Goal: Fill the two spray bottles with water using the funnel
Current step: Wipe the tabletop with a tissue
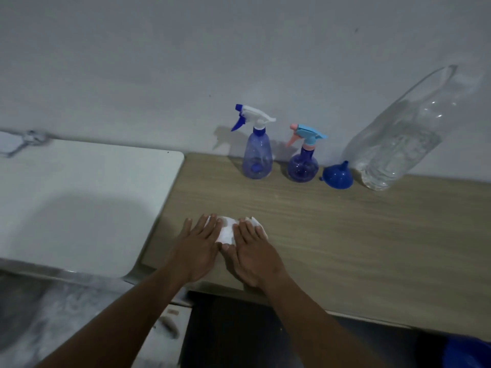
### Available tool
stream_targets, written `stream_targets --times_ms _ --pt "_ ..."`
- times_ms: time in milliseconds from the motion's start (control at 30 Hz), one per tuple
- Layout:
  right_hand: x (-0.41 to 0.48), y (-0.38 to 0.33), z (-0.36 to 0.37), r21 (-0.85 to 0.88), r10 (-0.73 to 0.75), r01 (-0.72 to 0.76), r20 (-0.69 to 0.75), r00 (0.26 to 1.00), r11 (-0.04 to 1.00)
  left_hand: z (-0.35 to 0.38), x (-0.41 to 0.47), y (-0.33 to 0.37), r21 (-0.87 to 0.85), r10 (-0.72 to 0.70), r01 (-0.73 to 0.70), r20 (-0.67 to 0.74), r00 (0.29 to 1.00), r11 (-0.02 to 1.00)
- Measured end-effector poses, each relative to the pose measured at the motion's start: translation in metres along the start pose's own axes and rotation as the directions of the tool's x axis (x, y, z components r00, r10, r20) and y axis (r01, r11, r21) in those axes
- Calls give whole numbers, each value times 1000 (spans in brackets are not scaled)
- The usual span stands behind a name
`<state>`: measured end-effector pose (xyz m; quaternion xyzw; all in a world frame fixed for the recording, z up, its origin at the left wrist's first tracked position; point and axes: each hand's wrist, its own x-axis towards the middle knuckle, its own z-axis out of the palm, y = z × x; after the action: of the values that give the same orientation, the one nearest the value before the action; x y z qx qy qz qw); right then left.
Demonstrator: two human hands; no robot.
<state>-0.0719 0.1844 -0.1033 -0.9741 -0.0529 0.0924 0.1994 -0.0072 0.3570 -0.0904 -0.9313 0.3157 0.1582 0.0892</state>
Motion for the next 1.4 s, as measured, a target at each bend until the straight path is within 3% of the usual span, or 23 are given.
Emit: stream_targets --times_ms 233,533,700,900,1167,1400 --pt "-51 43 -18 -10 -27 28 16 999 1000 -3 2 53 -41 8 -8 0 1000 999" --pt "-151 157 -42 -50 80 -81 -30 996 995 -16 18 197 -81 102 -106 -47 994 991" --pt "-208 220 -60 -75 128 -131 -50 991 989 -24 30 283 -92 51 -52 -16 999 994" --pt "-270 282 -71 -44 171 -178 -128 977 983 -30 36 337 -113 -6 6 1 1000 994" --pt "-277 275 -65 120 293 -276 -163 942 954 -34 25 370 -142 63 -61 12 998 988" --pt "-255 242 -59 201 362 -324 -195 911 924 -18 7 337 -109 97 -98 -13 995 989"
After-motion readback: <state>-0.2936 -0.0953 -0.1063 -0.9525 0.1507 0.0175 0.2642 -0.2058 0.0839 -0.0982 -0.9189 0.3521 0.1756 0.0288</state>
